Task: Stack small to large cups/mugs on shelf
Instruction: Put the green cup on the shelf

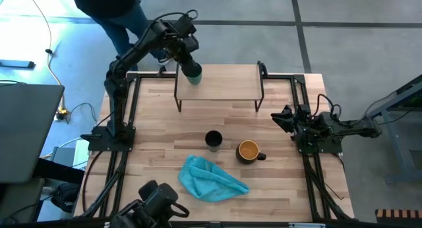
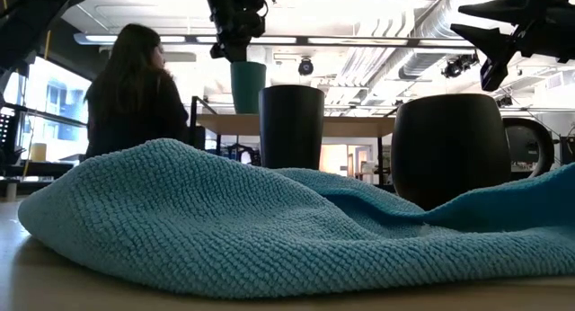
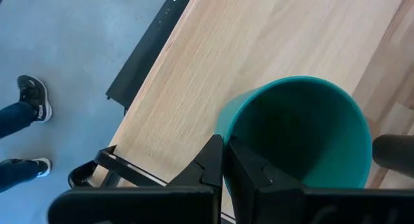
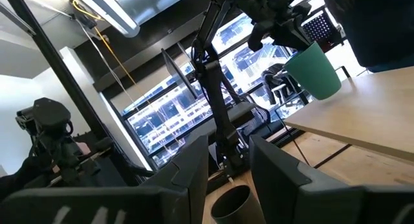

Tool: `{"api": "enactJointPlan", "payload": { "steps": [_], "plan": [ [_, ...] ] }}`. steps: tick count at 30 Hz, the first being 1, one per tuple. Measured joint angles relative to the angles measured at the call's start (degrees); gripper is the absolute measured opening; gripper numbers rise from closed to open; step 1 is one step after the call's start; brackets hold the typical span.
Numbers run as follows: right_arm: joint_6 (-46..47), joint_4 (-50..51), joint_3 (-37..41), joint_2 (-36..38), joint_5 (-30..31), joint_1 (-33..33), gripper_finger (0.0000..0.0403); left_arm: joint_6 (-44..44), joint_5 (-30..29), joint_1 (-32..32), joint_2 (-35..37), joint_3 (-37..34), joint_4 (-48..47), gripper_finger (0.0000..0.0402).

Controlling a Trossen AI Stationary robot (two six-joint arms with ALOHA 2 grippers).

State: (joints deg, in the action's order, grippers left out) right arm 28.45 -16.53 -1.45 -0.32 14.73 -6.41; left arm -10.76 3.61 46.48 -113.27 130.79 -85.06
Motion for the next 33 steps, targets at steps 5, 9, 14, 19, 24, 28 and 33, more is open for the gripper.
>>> {"api": "enactJointPlan", "payload": {
  "steps": [5,9,14,19,24,28,33],
  "plan": [
    [0.0,0.0,0.0,0.0,-0.1,0.0,0.0103,-0.2,0.0,0.5,-0.4,-0.1,0.0,0.0],
    [0.0,0.0,0.0,0.0,-0.1,0.0,0.0103,0.1,0.4,0.4,-0.8,-0.1,0.6,0.0],
    [0.0,0.2,0.0,0.0,-0.1,0.0,0.0103,0.0,0.4,0.4,-2.1,-0.1,-0.6,0.0],
    [0.0,0.5,0.0,0.0,-0.1,0.0,0.0103,-0.2,0.9,0.4,-2.2,-0.1,-0.3,0.0],
    [0.0,0.9,0.0,0.0,-0.1,0.0,0.0103,-0.5,0.9,0.4,-2.2,-0.1,-0.3,0.0],
    [0.0,1.0,0.0,0.0,-0.1,0.0,0.0103,-0.9,0.9,0.4,-2.2,-0.1,-0.3,0.0002],
    [0.0,1.1,0.0,0.0,-0.1,0.0,0.0103,-1.1,0.9,0.4,-2.2,-0.1,-0.3,0.0015]
  ]
}}
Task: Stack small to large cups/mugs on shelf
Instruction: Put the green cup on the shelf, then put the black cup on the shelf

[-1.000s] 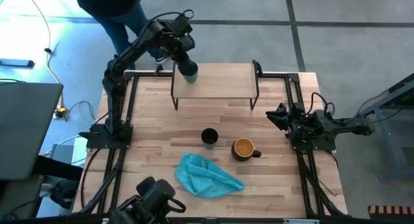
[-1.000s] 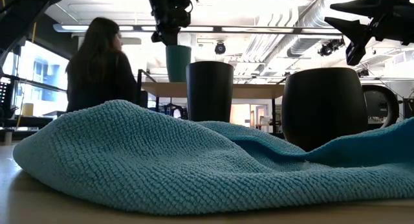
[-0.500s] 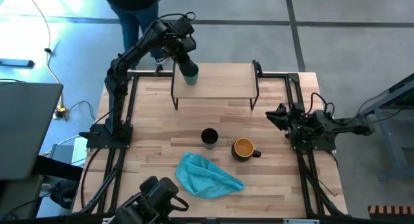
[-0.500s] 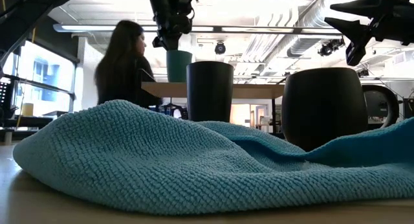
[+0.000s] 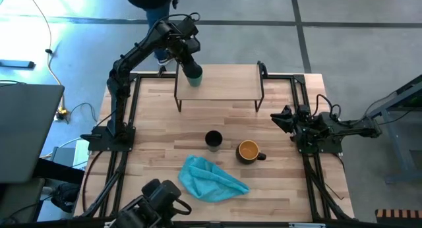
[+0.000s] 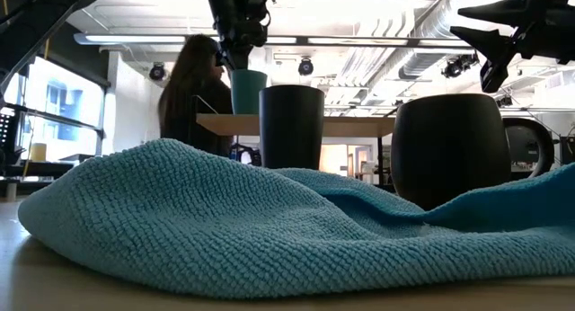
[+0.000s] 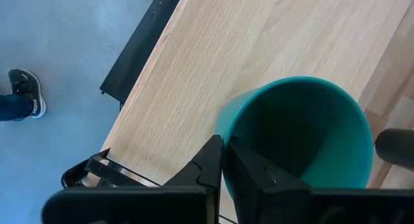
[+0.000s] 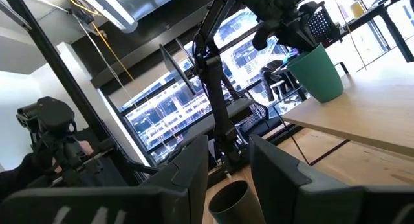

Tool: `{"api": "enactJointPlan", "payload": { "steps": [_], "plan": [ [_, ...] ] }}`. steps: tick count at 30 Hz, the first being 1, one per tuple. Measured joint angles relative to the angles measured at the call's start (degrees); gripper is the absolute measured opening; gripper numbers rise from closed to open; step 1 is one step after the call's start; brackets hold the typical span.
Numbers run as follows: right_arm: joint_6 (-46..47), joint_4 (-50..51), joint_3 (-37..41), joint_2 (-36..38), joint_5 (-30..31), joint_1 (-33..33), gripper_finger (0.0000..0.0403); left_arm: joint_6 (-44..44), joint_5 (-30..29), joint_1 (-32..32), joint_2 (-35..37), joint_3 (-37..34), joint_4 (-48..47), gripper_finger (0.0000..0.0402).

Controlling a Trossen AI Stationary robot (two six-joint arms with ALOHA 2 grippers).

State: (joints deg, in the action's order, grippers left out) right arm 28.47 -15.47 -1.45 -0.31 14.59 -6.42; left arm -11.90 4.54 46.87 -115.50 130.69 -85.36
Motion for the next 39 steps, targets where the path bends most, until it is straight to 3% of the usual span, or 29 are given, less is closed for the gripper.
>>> {"api": "enactJointPlan", "payload": {
  "steps": [19,39],
  "plan": [
    [1.3,0.2,0.0,0.0,-0.2,0.0,0.0103,0.3,-0.3,0.0,0.0,0.0,0.0,0.0088],
    [1.3,0.2,0.0,0.0,-1.1,0.0,0.0103,1.2,-1.2,0.0,0.1,0.0,1.6,0.0204]
  ]
}}
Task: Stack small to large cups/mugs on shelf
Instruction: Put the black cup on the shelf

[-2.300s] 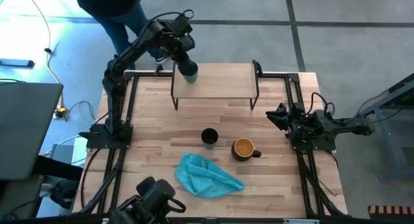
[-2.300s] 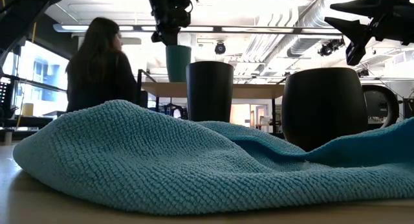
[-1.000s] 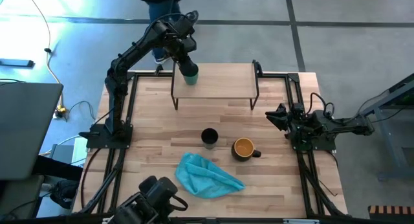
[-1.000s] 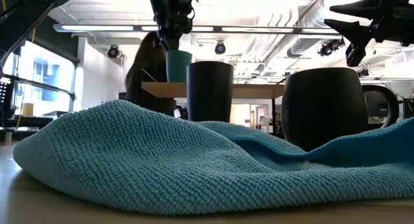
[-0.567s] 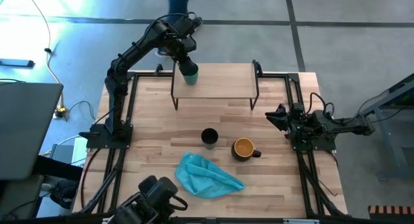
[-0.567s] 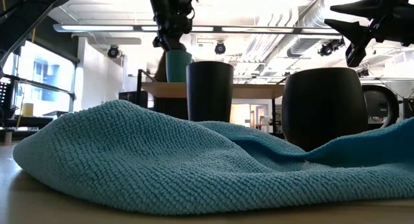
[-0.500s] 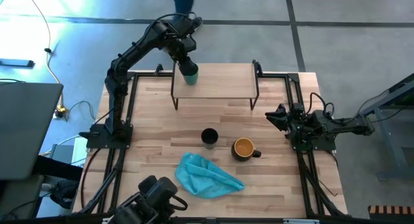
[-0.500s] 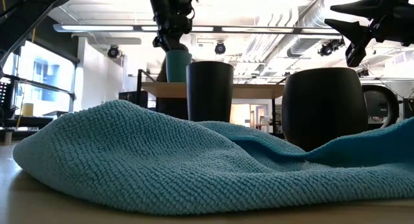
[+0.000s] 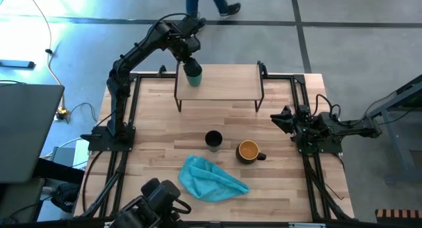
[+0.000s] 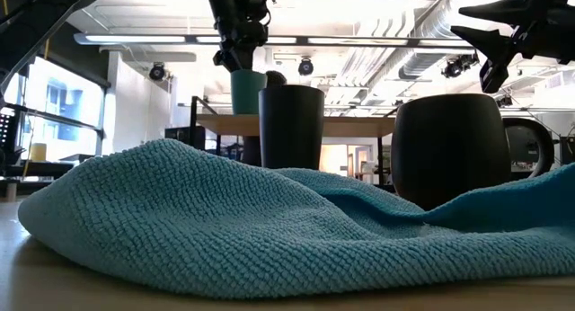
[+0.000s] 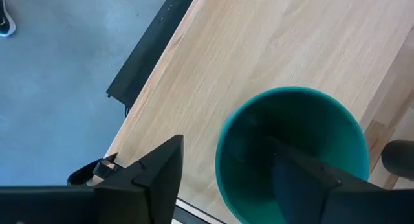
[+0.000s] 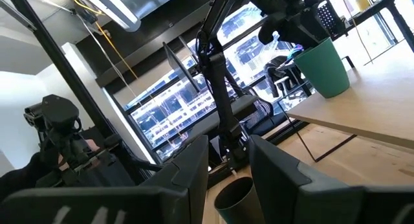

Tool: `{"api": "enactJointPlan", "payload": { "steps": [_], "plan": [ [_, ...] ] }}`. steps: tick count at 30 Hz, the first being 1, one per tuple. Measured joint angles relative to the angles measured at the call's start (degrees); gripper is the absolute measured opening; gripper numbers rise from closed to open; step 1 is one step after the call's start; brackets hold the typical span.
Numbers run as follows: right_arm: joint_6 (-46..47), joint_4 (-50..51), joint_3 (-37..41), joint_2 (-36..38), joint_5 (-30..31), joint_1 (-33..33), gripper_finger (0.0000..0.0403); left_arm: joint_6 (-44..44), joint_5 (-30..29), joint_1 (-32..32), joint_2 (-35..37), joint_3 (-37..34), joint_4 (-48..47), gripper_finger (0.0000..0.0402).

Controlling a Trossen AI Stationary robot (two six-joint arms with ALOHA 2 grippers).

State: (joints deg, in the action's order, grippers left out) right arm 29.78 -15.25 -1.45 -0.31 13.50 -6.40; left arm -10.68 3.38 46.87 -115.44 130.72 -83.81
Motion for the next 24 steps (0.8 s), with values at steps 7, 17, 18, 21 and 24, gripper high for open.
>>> {"api": "enactJointPlan", "payload": {
  "steps": [7,17,18,21,24],
  "plan": [
    [-0.1,0.0,0.0,0.0,0.0,0.0,0.0103,0.0,0.8,0.0,0.4,1.4,-0.8,0.0207],
    [-0.2,0.0,0.0,0.0,0.0,0.0,0.0103,0.0,5.7,-0.1,4.0,4.3,-3.2,0.0205],
    [-0.2,0.0,0.0,0.0,0.0,0.0,0.0103,0.0,6.3,-0.1,4.5,4.2,-3.7,0.0205],
    [-0.2,0.0,0.0,0.0,0.0,0.0,0.0103,0.1,8.0,-0.5,6.2,4.3,-5.1,0.0205],
    [-0.2,0.0,0.0,0.0,0.0,0.0,0.0103,0.8,11.4,-1.4,7.9,4.3,-6.3,0.0205]
  ]
}}
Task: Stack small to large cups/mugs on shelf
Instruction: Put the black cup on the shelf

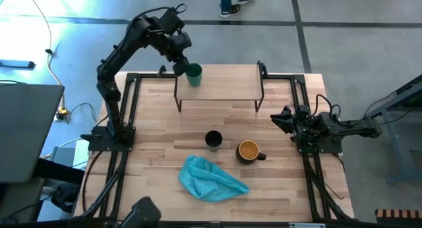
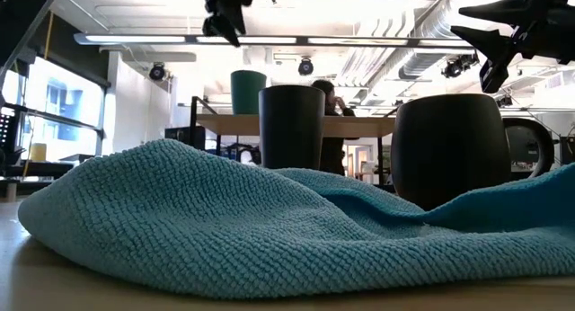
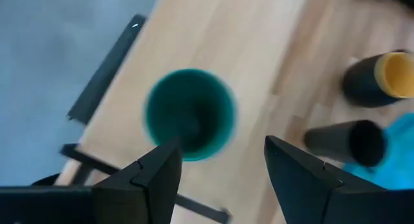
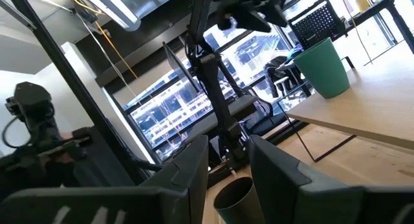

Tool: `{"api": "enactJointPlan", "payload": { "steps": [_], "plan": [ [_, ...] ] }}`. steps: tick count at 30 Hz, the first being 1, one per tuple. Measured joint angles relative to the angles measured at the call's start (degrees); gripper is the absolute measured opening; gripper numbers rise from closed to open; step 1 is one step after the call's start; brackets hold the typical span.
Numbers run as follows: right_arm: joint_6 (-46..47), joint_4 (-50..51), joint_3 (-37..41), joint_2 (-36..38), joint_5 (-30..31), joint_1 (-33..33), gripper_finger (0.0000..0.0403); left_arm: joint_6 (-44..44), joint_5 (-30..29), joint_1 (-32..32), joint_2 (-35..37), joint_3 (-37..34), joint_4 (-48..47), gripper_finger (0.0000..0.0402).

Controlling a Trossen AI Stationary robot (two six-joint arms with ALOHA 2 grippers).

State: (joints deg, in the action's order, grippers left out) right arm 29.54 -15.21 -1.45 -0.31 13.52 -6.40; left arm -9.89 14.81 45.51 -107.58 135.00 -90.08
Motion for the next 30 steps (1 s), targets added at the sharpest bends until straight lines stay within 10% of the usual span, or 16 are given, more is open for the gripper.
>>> {"api": "enactJointPlan", "payload": {
  "steps": [11,30],
  "plan": [
    [0.0,0.4,0.0,0.0,0.0,0.0,0.0103,4.6,9.0,-10.6,3.4,0.0,0.0,0.0205],
    [0.0,1.0,0.0,0.0,0.0,0.0,0.0103,4.6,-15.7,-34.2,3.4,-15.4,14.9,0.0205]
  ]
}}
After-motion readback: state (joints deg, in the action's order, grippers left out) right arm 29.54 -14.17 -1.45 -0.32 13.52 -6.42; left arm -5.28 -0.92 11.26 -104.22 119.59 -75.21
